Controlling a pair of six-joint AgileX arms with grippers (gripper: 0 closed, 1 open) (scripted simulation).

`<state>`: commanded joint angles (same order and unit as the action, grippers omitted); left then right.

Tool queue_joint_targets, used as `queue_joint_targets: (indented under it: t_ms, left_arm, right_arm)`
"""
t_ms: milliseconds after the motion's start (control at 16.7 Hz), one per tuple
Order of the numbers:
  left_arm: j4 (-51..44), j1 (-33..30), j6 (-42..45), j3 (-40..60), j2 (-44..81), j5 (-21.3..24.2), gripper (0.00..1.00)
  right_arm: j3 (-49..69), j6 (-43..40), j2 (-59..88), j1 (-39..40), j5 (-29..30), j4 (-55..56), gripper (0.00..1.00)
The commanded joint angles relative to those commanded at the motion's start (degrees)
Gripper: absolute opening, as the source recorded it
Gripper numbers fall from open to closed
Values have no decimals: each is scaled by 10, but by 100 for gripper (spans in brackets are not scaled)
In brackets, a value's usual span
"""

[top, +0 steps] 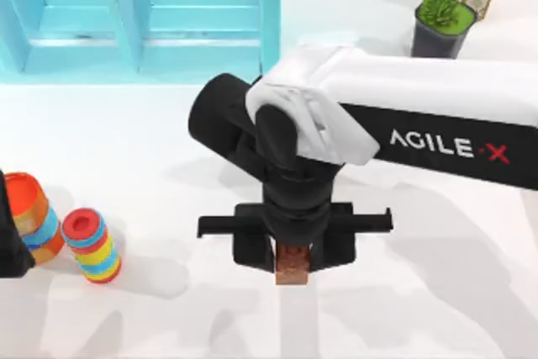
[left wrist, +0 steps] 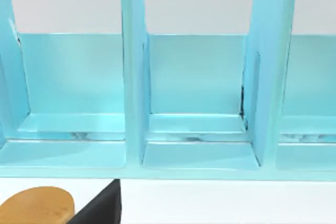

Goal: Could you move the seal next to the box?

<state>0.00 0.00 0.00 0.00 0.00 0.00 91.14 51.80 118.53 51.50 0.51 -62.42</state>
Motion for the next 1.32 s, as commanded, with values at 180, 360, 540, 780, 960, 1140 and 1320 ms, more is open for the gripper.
queue_joint_targets:
  t_ms: [180, 360, 540, 780, 960, 1140, 1320]
  left_arm:
    - [0, 0, 0, 0, 0, 0, 100]
    - [0, 0, 0, 0, 0, 0, 100]
    - [0, 0, 0, 0, 0, 0, 100]
    - [0, 0, 0, 0, 0, 0, 100]
    - [0, 0, 0, 0, 0, 0, 100]
    - [0, 0, 0, 0, 0, 0, 100]
    - [0, 0, 0, 0, 0, 0, 100]
  right_arm:
    - [26, -52, -19, -16, 24, -17, 0]
    - [65, -149, -45, -46, 54, -34, 0]
    - [95, -259, -56, -102, 65, -59, 0]
    - [139, -353, -52, -244, 71, -95, 0]
    - [169, -398, -38, -366, 46, -141, 0]
    - [190, -449, -20, -445, 12, -187, 0]
    - [197, -467, -8, -474, -5, -205, 0]
